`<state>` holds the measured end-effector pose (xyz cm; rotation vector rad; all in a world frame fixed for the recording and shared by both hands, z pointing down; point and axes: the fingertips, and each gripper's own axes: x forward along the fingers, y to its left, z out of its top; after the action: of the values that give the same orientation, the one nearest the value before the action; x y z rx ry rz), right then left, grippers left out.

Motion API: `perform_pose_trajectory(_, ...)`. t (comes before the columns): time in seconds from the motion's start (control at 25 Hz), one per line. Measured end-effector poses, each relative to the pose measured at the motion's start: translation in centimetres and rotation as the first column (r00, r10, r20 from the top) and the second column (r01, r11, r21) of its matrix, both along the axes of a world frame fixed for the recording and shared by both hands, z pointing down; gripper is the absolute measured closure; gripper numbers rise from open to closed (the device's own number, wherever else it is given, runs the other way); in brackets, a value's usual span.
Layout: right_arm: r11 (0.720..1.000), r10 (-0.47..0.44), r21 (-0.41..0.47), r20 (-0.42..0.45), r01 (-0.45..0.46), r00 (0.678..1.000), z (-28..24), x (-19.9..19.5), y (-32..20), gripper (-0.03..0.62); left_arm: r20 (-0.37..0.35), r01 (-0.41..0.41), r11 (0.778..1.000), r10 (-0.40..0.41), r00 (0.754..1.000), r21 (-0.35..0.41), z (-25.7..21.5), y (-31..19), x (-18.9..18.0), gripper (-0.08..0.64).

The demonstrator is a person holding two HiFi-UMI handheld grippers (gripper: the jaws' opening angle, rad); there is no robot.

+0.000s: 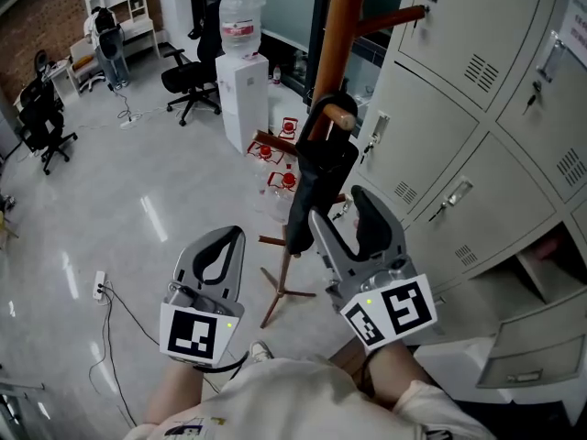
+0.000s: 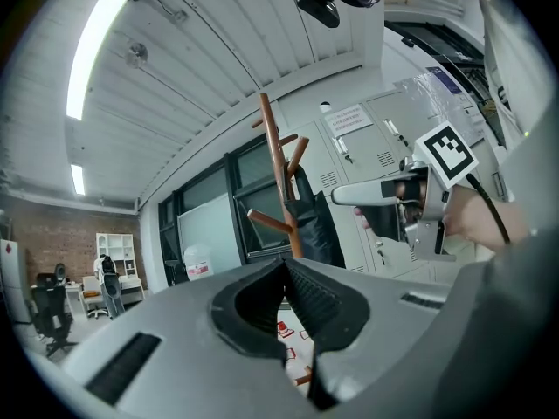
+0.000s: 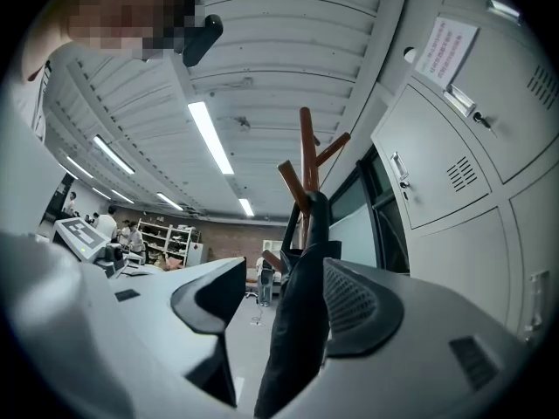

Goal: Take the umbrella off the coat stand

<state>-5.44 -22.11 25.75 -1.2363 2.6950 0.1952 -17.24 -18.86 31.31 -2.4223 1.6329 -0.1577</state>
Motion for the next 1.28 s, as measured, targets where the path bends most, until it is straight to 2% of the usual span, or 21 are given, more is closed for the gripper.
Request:
perform_pose_trajectory(0.44, 0.991, 0.126, -0.033, -0.014, -0.127, 0.992, 0.8, -1.3, -4.6, 0.290, -0.004, -0.089, 0.996, 0.089, 0.996, 0.004, 0.1, -3.6, -0.3, 0.552)
perform_pose_trajectory(0.8, 0.970, 0.235, -0.044, -0.054, -0.237, 0.971, 2.6, -1.3, -6.7, 0.285, -0.011, -0.110, 0.994, 0.110, 0.994, -0.023, 1.5, -4.8, -1.0, 0.552)
perform_pose_trajectory(0.96, 0.970, 0.229, -0.073, -0.045, -0.232, 0.972, 3.4, -1.5, -7.3, 0.284, -0.007, -0.120, 0.992, 0.120, 0.993, -0.034, 2.0, -5.1, -0.9, 0.552)
perform_pose_trajectory(1.08, 0.975, 0.204, -0.078, -0.081, -0.210, 0.976, 4.0, -2.0, -7.4, 0.284, -0.008, -0.126, 0.991, 0.125, 0.992, -0.040, 2.4, -5.2, -0.7, 0.552)
perform_pose_trajectory(1.28, 0.981, 0.165, -0.085, -0.085, -0.172, 0.983, 4.1, -2.2, -7.5, 0.284, -0.016, -0.124, 0.991, 0.124, 0.992, -0.042, 2.7, -5.3, -0.7, 0.552)
